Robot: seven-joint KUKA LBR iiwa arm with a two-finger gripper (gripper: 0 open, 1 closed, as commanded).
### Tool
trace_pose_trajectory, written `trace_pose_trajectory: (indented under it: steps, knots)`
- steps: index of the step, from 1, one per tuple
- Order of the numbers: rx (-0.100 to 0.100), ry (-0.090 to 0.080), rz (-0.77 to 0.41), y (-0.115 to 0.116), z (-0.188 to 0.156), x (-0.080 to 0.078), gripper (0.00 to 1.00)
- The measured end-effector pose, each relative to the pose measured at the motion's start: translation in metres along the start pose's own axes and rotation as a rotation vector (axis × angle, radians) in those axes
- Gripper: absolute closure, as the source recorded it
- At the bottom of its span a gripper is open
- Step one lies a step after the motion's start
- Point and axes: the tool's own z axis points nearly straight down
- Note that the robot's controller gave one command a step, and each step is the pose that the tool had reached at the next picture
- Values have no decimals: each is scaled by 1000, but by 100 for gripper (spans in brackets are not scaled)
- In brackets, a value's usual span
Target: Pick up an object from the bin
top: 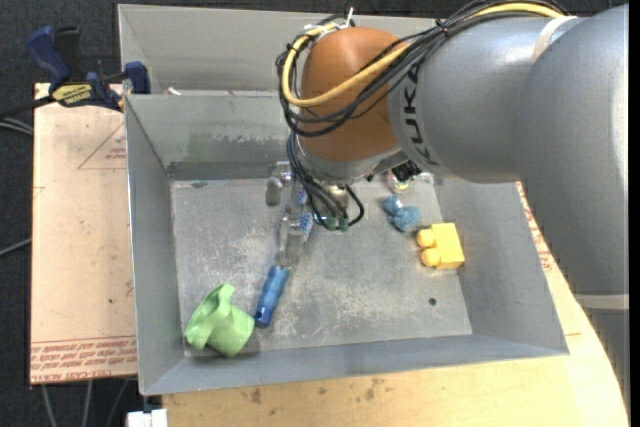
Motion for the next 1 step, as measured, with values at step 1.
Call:
trace_pose_trajectory:
  steps: [1]
  knots:
    - [1,-1,-468,-29,78,73,0]
